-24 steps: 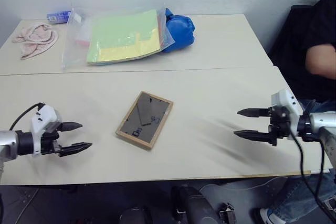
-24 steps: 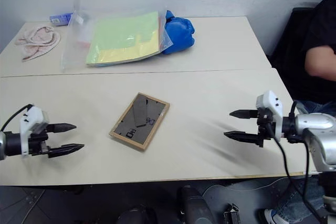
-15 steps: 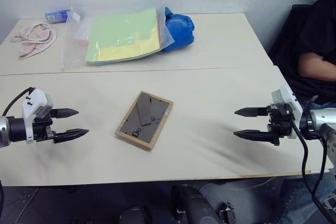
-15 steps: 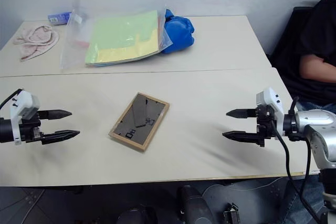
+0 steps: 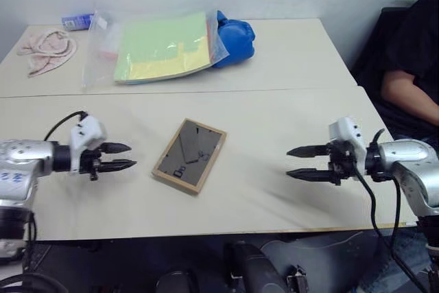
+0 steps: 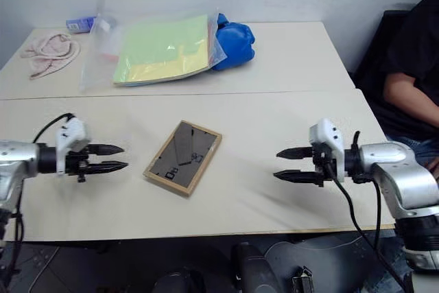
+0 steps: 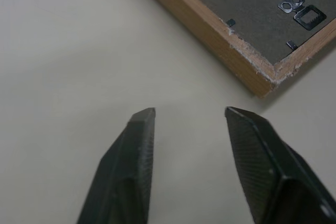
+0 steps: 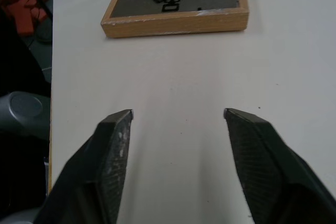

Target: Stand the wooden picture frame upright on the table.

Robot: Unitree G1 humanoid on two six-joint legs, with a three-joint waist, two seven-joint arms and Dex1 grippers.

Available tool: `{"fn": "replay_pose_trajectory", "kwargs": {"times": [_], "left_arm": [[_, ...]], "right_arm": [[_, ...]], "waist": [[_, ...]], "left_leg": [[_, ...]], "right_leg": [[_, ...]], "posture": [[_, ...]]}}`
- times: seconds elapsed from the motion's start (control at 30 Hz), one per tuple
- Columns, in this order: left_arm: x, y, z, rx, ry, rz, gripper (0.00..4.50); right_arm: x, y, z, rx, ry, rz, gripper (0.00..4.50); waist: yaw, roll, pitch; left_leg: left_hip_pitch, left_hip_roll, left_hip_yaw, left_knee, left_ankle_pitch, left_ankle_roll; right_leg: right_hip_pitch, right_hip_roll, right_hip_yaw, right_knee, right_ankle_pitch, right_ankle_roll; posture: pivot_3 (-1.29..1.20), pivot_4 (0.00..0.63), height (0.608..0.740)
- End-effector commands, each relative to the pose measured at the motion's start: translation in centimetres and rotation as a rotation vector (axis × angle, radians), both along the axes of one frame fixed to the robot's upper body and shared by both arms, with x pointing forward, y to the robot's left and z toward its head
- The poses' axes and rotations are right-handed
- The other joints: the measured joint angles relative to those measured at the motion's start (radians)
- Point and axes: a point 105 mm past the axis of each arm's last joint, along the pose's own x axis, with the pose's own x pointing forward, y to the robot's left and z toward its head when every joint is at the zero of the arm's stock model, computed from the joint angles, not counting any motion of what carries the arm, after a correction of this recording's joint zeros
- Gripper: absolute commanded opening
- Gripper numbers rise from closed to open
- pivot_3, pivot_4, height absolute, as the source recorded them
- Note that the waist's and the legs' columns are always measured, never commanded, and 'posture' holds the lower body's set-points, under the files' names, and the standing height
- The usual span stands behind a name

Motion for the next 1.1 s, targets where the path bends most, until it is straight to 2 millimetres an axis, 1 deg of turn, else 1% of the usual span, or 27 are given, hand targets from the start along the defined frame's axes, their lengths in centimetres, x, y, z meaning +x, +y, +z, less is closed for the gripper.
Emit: {"fn": "replay_pose_trajectory", "kwargs": {"times": [0.03, 0.07, 0.13, 0.17, 0.23, 0.3, 0.37, 0.43, 0.53, 0.57, 0.67, 0.7, 0.73, 0.8, 0.87, 1.0, 1.07, 1.1], "left_arm": [[1.6, -2.1, -0.8, 0.056, -0.019, -0.085, 1.09], [2.0, -2.7, -0.9, 0.056, -0.020, -0.105, 0.71], [2.4, -3.5, -1.1, 0.056, -0.018, -0.129, 0.10], [2.5, -4.1, -1.2, 0.050, -0.010, -0.148, 0.00], [2.2, -5.4, -1.4, 0.017, 0.024, -0.190, 0.00], [1.4, -6.6, -1.8, -0.016, 0.079, -0.228, 0.00], [0.4, -8.0, -1.9, -0.067, 0.129, -0.268, 0.00], [-0.1, -9.1, -1.7, -0.125, 0.152, -0.258, 0.00], [-0.5, -9.8, -1.1, -0.221, 0.194, -0.207, 0.00], [-0.5, -9.7, -1.3, -0.234, 0.211, -0.172, 0.00], [-0.3, -8.0, -2.4, -0.284, 0.337, 0.014, 0.61], [-0.7, -7.7, -2.7, -0.312, 0.404, 0.050, 0.91], [-1.5, -7.6, -2.8, -0.337, 0.476, 0.056, 1.22], [-3.2, -7.7, -2.2, -0.422, 0.640, 0.072, 1.82], [-3.7, -7.8, -1.9, -0.486, 0.751, 0.123, 2.47], [-4.5, -8.7, -2.0, -0.508, 0.853, 0.137, 3.72], [-4.2, -9.2, -2.5, -0.506, 0.869, 0.165, 4.31], [-4.1, -9.4, -2.8, -0.504, 0.879, 0.180, 4.46]], "right_arm": [[1.4, 2.4, -0.6, -0.042, -0.079, 0.066, 1.55], [1.8, 3.0, -0.9, -0.045, -0.089, 0.073, 1.11], [2.4, 3.5, -1.2, -0.059, -0.104, 0.079, 0.42], [2.8, 3.8, -1.5, -0.072, -0.113, 0.080, 0.06], [3.5, 4.3, -1.9, -0.094, -0.141, 0.075, 0.02], [4.5, 4.6, -2.1, -0.115, -0.173, 0.042, 0.02], [5.1, 5.0, -2.3, -0.130, -0.196, 0.034, 0.02], [5.5, 5.2, -2.4, -0.136, -0.214, 0.033, 0.02], [5.6, 5.5, -2.4, -0.141, -0.231, 0.047, 0.02], [5.4, 5.5, -2.5, -0.153, -0.239, 0.060, 0.02], [4.5, 5.9, -2.8, -0.186, -0.259, 0.131, 0.00], [4.2, 6.1, -2.8, -0.195, -0.262, 0.148, 0.00], [3.9, 6.2, -3.0, -0.211, -0.271, 0.170, 0.00], [3.5, 6.3, -3.4, -0.247, -0.292, 0.205, 0.00], [3.3, 6.4, -3.8, -0.274, -0.313, 0.232, 0.00], [3.0, 7.0, -4.1, -0.294, -0.331, 0.270, 0.00], [2.9, 7.3, -4.4, -0.305, -0.341, 0.284, 0.00], [2.9, 7.4, -4.5, -0.309, -0.345, 0.290, 0.00]], "waist": [[-0.001, 0.000, 0.000], [0.000, 0.000, 0.000], [-0.001, 0.000, 0.000], [0.000, 0.000, 0.000], [0.000, 0.000, 0.000], [0.000, 0.000, 0.000], [-0.001, 0.000, 0.000], [-0.001, 0.000, 0.000], [-0.001, 0.000, 0.000], [-0.002, 0.000, 0.000], [-0.004, 0.000, 0.000], [-0.005, 0.000, 0.000], [-0.007, 0.000, 0.000], [-0.009, 0.000, 0.000], [-0.008, 0.000, 0.000], [-0.005, 0.000, 0.000], [-0.001, 0.000, 0.000], [0.000, 0.000, 0.000]], "left_leg": [[0.000, 0.000, 0.000, 0.001, 0.000, 0.000], [0.000, 0.000, 0.000, 0.002, 0.000, 0.000], [-0.002, 0.000, 0.000, 0.004, 0.000, 0.000], [-0.004, 0.000, -0.001, 0.005, 0.000, 0.000], [-0.008, 0.000, -0.001, 0.006, 0.000, 0.000], [-0.012, 0.000, 0.000, 0.007, 0.000, 0.000], [-0.013, 0.000, 0.000, 0.008, 0.000, 0.000], [-0.013, 0.000, 0.000, 0.009, 0.000, 0.000], [-0.013, 0.000, 0.000, 0.011, 0.000, 0.000], [-0.013, 0.000, 0.000, 0.012, 0.000, 0.000], [-0.012, 0.000, 0.000, 0.012, 0.000, 0.000], [-0.012, 0.000, 0.000, 0.013, 0.000, 0.000], [-0.012, 0.000, 0.000, 0.012, 0.000, 0.000], [-0.012, 0.000, 0.000, 0.012, 0.000, 0.000], [-0.011, 0.000, -0.001, 0.012, 0.000, 0.000], [-0.011, 0.000, -0.002, 0.015, 0.000, 0.000], [-0.011, 0.000, -0.002, 0.015, 0.000, 0.000], [-0.010, 0.000, -0.003, 0.016, 0.000, 0.000]], "right_leg": [[0.000, 0.000, 0.000, 0.001, 0.000, 0.000], [0.000, 0.000, 0.000, 0.002, 0.000, 0.000], [-0.002, 0.000, 0.000, 0.004, 0.000, 0.000], [-0.003, 0.000, 0.000, 0.005, 0.000, 0.000], [-0.009, 0.000, 0.000, 0.007, 0.000, 0.000], [-0.014, -0.001, 0.000, 0.010, 0.000, 0.000], [-0.015, -0.001, 0.000, 0.012, 0.000, 0.000], [-0.015, -0.001, 0.001, 0.014, 0.000, 0.000], [-0.015, -0.001, 0.001, 0.015, 0.000, -0.001], [-0.015, -0.001, 0.001, 0.016, 0.000, -0.001], [-0.015, -0.001, 0.002, 0.017, -0.001, -0.001], [-0.015, -0.001, 0.002, 0.018, -0.001, -0.001], [-0.015, -0.001, 0.002, 0.018, -0.001, -0.001], [-0.015, -0.001, 0.002, 0.018, -0.001, -0.002], [-0.015, -0.001, 0.002, 0.018, -0.001, -0.002], [-0.014, -0.001, 0.002, 0.019, -0.001, -0.002], [-0.013, -0.001, 0.002, 0.019, -0.001, -0.002], [-0.013, -0.001, 0.002, 0.019, -0.001, -0.002]], "posture": [[0.00, 0.150, 0.740], [0.00, 0.150, 0.740], [0.00, 0.150, 0.740], [0.00, 0.150, 0.740], [0.00, 0.150, 0.740], [0.00, 0.150, 0.740], [0.00, 0.150, 0.740], [0.00, 0.150, 0.740], [0.00, 0.150, 0.740], [0.00, 0.150, 0.740], [0.00, 0.150, 0.740], [0.00, 0.150, 0.740], [0.00, 0.150, 0.740], [0.00, 0.150, 0.740], [0.00, 0.150, 0.740], [0.00, 0.150, 0.740], [0.00, 0.150, 0.740], [0.00, 0.150, 0.740]]}}
